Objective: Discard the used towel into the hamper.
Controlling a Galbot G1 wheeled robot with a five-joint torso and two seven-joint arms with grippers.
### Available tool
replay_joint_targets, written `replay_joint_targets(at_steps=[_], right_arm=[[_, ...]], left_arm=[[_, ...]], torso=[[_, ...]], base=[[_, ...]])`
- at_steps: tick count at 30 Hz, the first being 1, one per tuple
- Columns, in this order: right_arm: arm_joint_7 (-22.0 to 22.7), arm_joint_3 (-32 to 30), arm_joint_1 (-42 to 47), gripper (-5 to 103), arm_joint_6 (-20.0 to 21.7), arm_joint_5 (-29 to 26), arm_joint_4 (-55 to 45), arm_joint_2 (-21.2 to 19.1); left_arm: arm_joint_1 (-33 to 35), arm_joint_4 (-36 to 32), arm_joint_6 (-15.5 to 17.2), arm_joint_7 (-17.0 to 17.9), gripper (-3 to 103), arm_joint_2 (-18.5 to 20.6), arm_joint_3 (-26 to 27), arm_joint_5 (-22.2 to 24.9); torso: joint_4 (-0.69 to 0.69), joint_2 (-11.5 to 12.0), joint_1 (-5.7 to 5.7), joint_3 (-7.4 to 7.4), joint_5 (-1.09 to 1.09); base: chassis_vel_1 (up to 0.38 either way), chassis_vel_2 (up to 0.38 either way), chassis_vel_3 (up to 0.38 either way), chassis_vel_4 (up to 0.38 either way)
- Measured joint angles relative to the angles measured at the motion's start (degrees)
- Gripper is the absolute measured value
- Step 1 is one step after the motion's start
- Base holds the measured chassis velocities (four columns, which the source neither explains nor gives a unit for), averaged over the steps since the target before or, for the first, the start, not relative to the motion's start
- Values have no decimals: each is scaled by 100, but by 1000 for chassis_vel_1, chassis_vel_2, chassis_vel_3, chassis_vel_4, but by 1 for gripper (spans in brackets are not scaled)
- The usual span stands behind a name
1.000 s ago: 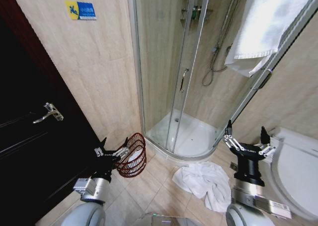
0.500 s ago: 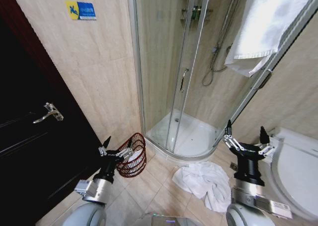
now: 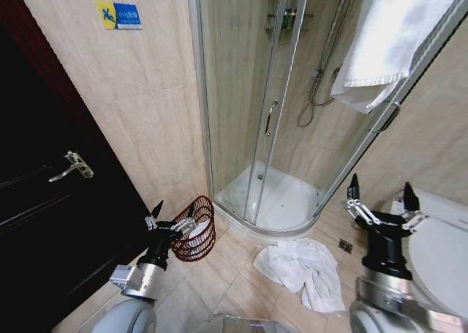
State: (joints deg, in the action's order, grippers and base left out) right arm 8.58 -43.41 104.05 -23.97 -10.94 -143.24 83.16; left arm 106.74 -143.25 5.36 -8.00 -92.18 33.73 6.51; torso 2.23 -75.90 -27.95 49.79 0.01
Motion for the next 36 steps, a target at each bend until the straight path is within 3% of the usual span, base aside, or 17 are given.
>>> replay_joint_targets(at_steps=[14,30,36], right_arm=[[-123,-783,-115,100,9,-557,0,-225],[-251,-843,-187,100,-22,-614,0,-354],[-273,-840,-328,100,-322,-626,0,-418]], left_arm=[[-1,0,2,7,100,6,1,5],[-1,1,6,9,100,4,0,5],[-1,2,7,8,100,2,-2,6]], torso=[[0,0,0,0,-1],[0,0,-1,1,-4],[0,0,-1,0,1]], base=[[-6,-9,11,15],[-191,-185,186,182],[-249,-258,248,250]])
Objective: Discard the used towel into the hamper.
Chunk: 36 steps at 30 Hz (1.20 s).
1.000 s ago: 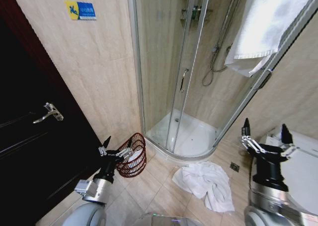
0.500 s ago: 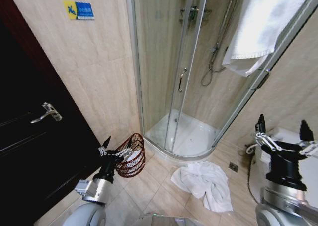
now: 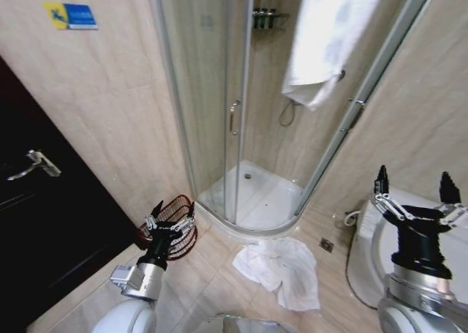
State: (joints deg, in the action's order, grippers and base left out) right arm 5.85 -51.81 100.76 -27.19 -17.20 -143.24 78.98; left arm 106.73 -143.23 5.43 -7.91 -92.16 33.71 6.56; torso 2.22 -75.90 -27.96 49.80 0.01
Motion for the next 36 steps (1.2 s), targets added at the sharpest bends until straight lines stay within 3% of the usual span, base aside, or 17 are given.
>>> replay_joint_targets(at_steps=[11,17,26,29,36], right_arm=[[301,-268,-728,100,-153,-231,-1,-527],[396,-503,-1253,100,10,-542,105,-1098],[405,-773,-1595,100,200,-979,261,-1542],[413,-1109,-2014,100,486,-1402,597,-1990],[459,-1212,-2814,100,1014,-1933,1055,-2634]], left_arm=[[0,0,0,1,100,3,3,0],[0,0,-1,2,100,5,4,-1],[0,0,-1,2,100,1,1,-1],[0,0,-1,2,100,2,1,0],[0,-1,-1,2,100,3,3,-1]], torso=[[0,0,2,-1,-4],[2,0,1,0,-1],[-1,0,1,0,0],[0,0,1,0,-1],[2,0,0,0,1]], base=[[-26,-61,61,49],[74,78,-1,-2],[56,59,82,67],[114,96,80,102],[121,121,112,119]])
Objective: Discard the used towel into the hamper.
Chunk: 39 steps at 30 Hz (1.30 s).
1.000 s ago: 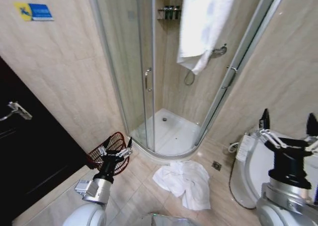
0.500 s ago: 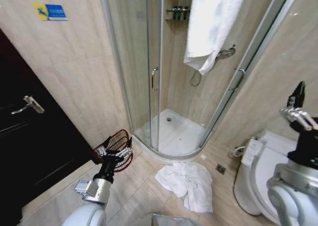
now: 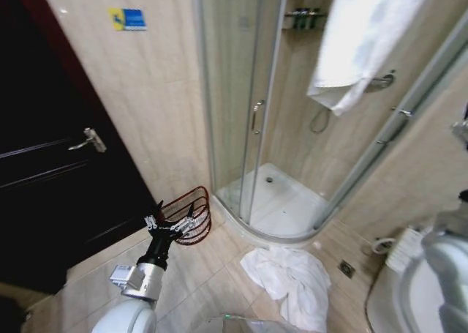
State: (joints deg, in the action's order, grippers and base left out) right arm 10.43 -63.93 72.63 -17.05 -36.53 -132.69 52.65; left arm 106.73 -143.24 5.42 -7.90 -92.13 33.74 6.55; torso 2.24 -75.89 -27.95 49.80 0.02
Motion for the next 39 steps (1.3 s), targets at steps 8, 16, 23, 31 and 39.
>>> replay_joint_targets(at_steps=[8,16,23,31,39], right_arm=[[-228,77,-592,100,67,-414,653,-850],[-186,862,-2191,100,410,-852,1487,-1596],[-32,1604,-3717,100,1071,-1633,1810,-2158],[45,2417,-5155,100,2193,-2170,2296,-2674],[-23,4446,-7773,100,2403,-1958,3414,-2195]], left_arm=[[0,0,0,0,100,-2,0,0],[0,0,0,-1,100,-1,-2,0],[0,0,0,0,100,0,-1,0],[0,0,0,0,100,0,-1,0],[0,0,0,-1,100,0,-1,0]], torso=[[0,0,0,-1,-4],[-2,0,0,0,-4],[-1,0,0,0,-2],[-2,-1,1,0,1],[-1,-1,1,0,-3]], base=[[100,108,128,134],[8,6,10,10],[0,0,0,0],[0,0,0,0],[0,0,0,0]])
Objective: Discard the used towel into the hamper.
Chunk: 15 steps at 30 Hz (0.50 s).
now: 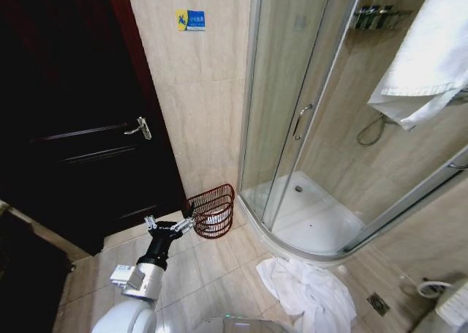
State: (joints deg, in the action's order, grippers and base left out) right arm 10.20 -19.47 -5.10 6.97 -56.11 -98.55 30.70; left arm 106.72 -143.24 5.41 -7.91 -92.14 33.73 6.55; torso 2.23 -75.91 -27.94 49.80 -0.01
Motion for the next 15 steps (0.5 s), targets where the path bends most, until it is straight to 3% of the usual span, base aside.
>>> replay_joint_targets(at_steps=[1,5,9,10,13,15], right_arm=[[2,309,-423,100,10,143,239,221],[31,589,-853,100,34,508,535,569],[102,665,-1099,100,54,1635,920,1005],[102,665,-1099,100,54,1635,920,1005],[107,481,-1088,100,-3,2571,1205,1141],[105,420,-1078,100,-58,2853,1284,1169]], left_arm=[[0,0,0,0,100,0,0,0],[0,0,0,0,100,0,0,0],[0,0,0,0,100,0,1,0],[0,0,0,0,100,0,1,0],[0,0,0,0,100,0,0,0],[0,0,0,1,100,0,1,0]], torso=[[3,0,-1,1,-2],[3,0,-1,0,-3],[1,0,-1,0,0],[1,0,-1,0,0],[-2,0,-1,0,2],[-2,0,-1,0,2]], base=[[0,0,0,0],[0,0,0,0],[0,0,0,0],[0,0,0,0],[0,0,0,0],[0,0,0,0]])
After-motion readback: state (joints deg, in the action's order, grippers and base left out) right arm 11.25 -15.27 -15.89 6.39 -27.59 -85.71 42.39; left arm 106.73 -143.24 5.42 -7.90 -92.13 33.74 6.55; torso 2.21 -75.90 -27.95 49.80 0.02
